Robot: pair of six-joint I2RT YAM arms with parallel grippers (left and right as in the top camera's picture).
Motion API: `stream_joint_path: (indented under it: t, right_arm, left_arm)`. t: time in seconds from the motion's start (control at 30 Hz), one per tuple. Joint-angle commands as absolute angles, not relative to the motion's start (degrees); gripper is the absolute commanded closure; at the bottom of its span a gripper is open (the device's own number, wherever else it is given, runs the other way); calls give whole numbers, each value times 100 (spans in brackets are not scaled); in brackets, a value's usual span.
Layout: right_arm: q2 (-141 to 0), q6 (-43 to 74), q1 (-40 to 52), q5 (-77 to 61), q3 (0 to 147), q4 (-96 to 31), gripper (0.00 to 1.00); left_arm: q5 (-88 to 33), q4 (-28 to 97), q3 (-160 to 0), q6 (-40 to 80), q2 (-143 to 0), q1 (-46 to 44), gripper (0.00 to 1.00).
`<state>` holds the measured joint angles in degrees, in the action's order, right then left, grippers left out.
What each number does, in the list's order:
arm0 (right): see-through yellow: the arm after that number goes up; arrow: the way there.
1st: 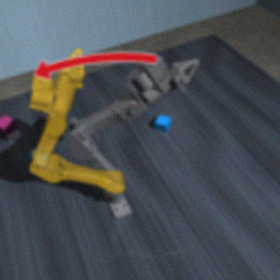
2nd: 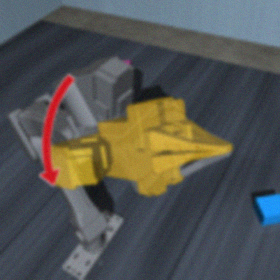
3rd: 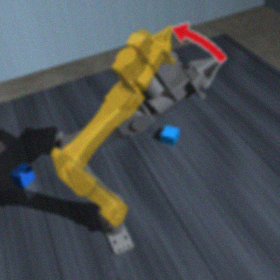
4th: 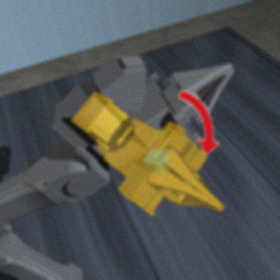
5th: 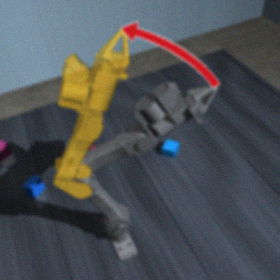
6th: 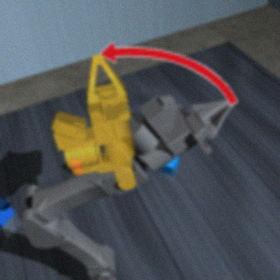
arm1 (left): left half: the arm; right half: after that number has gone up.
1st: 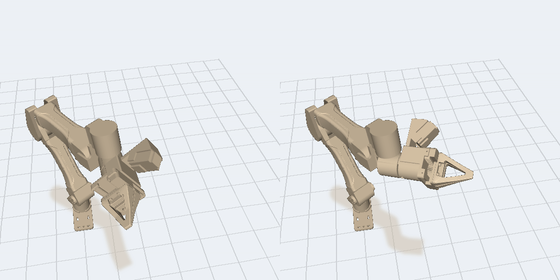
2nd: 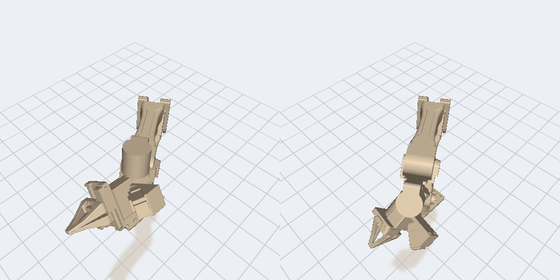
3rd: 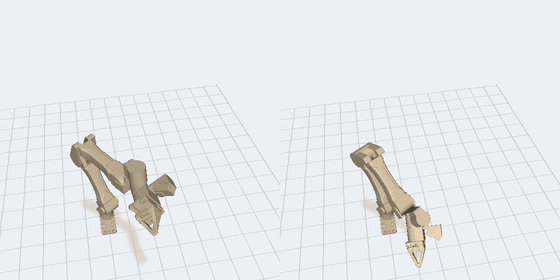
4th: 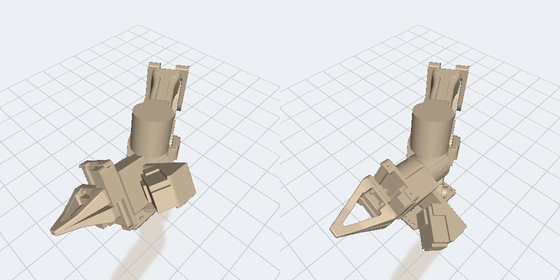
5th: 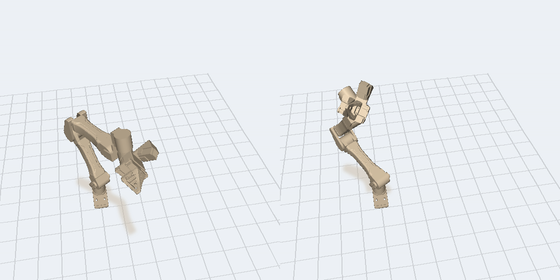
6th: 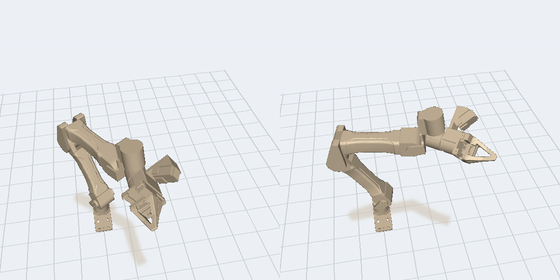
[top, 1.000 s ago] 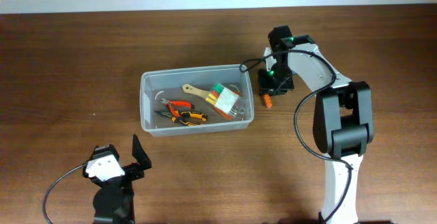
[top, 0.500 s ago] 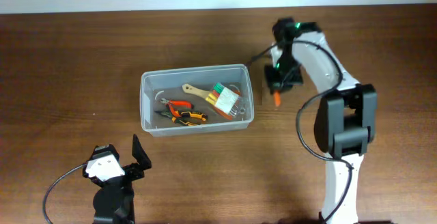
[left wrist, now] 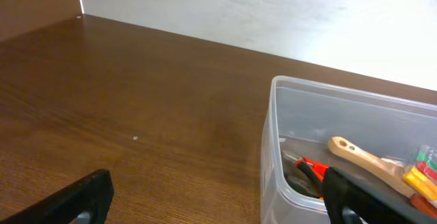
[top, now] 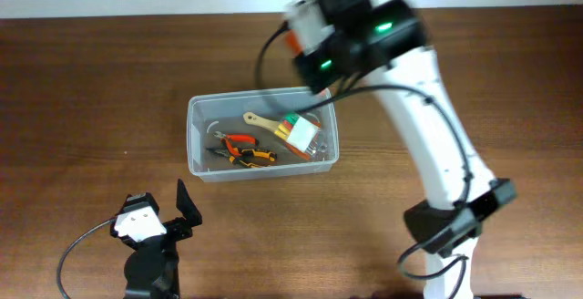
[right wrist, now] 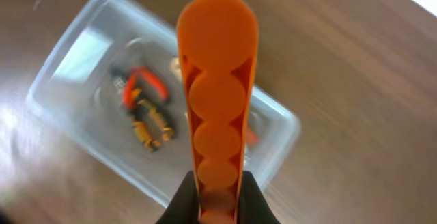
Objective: Pack container
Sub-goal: 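Place the orange strip into the container and release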
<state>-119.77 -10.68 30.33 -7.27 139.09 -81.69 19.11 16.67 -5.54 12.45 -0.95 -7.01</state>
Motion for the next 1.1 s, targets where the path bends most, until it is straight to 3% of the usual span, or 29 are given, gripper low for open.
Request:
stream_joint_path:
  t: [0.0, 0.3, 0.47, 0.5, 0.53, 0.57, 0.6, 0.9, 1.07]
  right_arm:
    - [-12431, -2150, 3385, -727, 13367, -7940, 96]
    - [-12792, -4950, 4244, -652, 11563, -6508, 96]
    - [-12798, -5225, 4268, -550, 11454, -5828, 93]
    - [-12798, -5223, 4263, -537, 11454, -5771, 83]
    - [-12798, -5203, 4263, -526, 11454, -5758, 62]
    - [-12798, -5179, 4263, -521, 11454, -5774, 49]
    - [-12798, -5039, 4263, -475, 11454, -5784, 2]
    - [-12451, -2692, 4252, 2023, 12492, -6899, 2]
    - [-11963, -1874, 4117, 2246, 13651, -7647, 2]
  left_arm:
    - [1931, 1671, -532, 1194, -69, -725, 1]
    - [1933, 1671, -532, 1194, -69, -725, 1]
    - [1931, 1671, -532, 1194, -69, -725, 1]
    - [1931, 1671, -532, 1194, -69, -725, 1]
    - [1933, 1671, -532, 1194, -69, -725, 1]
    - [1931, 1671, -532, 1194, -69, -725, 1]
    - [1931, 1671, -532, 1194, -69, -725, 1]
    - [1933, 1671, -532, 1194, -69, -725, 1]
    - [1933, 1671, -532, 1194, -69, -725, 1]
